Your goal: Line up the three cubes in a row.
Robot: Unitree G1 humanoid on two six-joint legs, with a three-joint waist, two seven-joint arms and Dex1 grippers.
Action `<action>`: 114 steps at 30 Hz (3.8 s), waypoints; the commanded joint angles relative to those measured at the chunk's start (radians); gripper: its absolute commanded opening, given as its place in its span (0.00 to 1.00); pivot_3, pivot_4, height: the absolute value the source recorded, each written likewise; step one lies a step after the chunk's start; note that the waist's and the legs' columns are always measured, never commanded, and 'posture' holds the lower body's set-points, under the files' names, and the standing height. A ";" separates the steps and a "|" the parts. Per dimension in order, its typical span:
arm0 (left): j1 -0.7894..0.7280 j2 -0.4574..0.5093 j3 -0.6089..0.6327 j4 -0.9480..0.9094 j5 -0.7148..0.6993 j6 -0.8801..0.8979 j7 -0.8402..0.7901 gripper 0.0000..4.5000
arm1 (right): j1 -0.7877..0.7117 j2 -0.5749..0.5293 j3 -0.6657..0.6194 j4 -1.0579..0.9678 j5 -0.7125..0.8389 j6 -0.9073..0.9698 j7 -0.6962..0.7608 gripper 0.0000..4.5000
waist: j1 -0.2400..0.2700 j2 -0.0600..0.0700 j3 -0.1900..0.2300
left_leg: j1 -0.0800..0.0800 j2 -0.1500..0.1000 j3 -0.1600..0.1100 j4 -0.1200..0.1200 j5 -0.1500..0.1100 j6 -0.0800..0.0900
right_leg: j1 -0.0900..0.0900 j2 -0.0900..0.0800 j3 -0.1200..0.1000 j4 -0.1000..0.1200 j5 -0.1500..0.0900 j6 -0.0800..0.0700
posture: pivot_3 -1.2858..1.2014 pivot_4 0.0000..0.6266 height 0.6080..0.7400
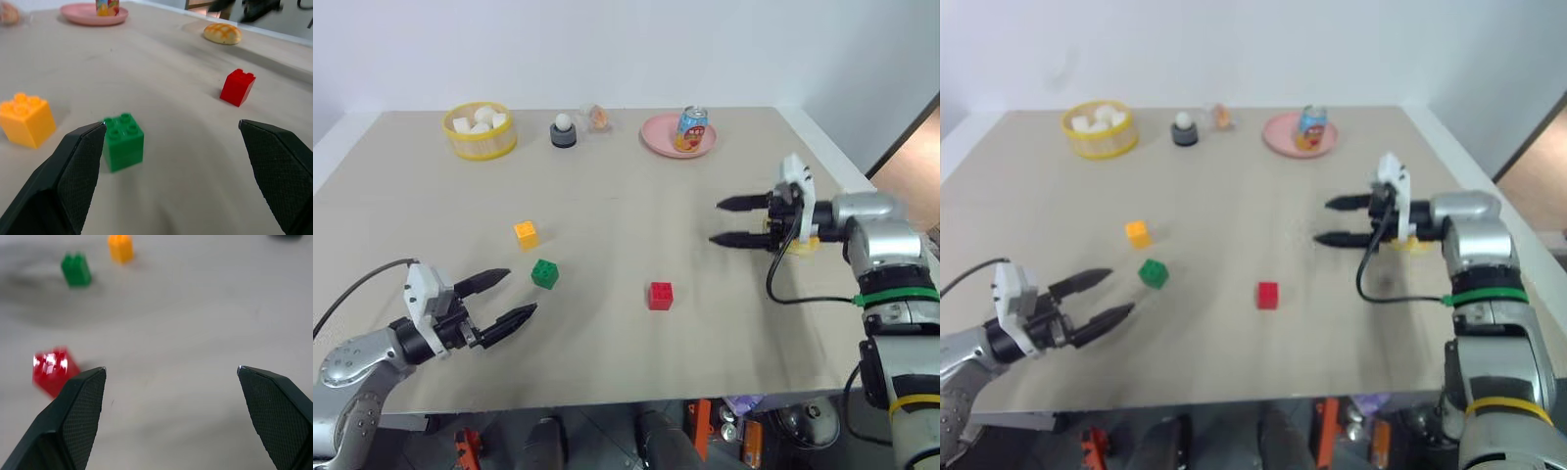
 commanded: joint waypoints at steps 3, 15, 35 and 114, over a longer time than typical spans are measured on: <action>0.009 -0.026 0.014 0.013 0.057 -0.023 0.068 1.00 | -0.071 0.057 -0.061 -0.056 0.062 0.074 -0.052 0.99 | 0.001 0.000 0.000 | -0.001 0.000 0.000 0.000 0.000 0.000 | -0.001 0.000 0.000 0.000 -0.001 0.000 | 0.52 0.24 1.00; 0.022 -0.095 -0.085 0.054 0.197 -0.052 0.148 1.00 | 0.187 0.148 0.025 -0.617 0.162 0.256 -0.098 0.99 | 0.012 0.000 0.000 | -0.006 -0.001 -0.001 0.001 -0.001 0.000 | -0.004 0.000 0.000 0.001 -0.001 0.002 | 0.52 0.24 1.00; -0.190 -0.154 -0.221 0.153 0.311 0.064 0.265 1.00 | 0.239 0.151 0.030 -0.678 0.186 0.257 -0.165 0.99 | 0.014 0.000 0.000 | -0.005 0.000 -0.002 0.004 0.001 0.000 | -0.003 0.000 -0.001 0.001 0.003 0.002 | 0.52 0.24 1.00; -0.721 -0.151 -0.513 0.752 0.432 -0.410 -0.469 0.27 | 0.491 -0.136 -0.071 -0.908 0.321 0.356 -0.108 1.00 | 0.037 0.001 -0.001 | -0.007 -0.001 -0.002 0.004 0.001 0.001 | -0.001 0.001 -0.001 0.001 0.000 0.004 | 0.52 0.24 1.00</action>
